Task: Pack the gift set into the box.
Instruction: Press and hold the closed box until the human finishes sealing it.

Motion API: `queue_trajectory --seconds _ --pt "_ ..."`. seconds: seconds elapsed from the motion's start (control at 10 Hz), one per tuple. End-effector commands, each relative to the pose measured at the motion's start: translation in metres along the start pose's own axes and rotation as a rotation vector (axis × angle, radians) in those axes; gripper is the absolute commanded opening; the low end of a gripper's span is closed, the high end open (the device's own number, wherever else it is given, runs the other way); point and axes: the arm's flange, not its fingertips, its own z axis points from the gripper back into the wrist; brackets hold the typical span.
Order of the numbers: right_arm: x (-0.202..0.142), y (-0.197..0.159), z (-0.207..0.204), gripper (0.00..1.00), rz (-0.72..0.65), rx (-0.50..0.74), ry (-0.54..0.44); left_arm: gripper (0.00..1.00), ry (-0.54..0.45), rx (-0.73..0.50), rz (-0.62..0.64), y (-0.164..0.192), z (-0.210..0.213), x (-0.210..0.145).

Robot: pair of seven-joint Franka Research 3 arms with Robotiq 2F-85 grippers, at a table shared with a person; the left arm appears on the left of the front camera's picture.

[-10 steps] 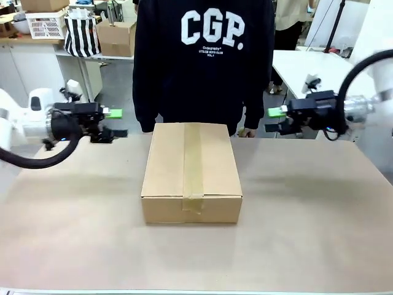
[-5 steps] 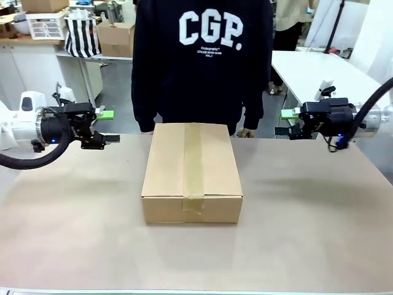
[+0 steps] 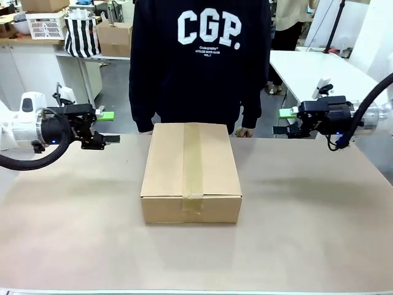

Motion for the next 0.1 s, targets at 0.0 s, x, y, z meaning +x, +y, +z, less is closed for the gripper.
queue_trajectory --seconds 0.0 --pt "0.0025 0.0 0.0011 1.0 -0.001 -0.009 0.008 1.0 -0.011 -0.007 -0.017 -0.0007 0.0004 0.0013"
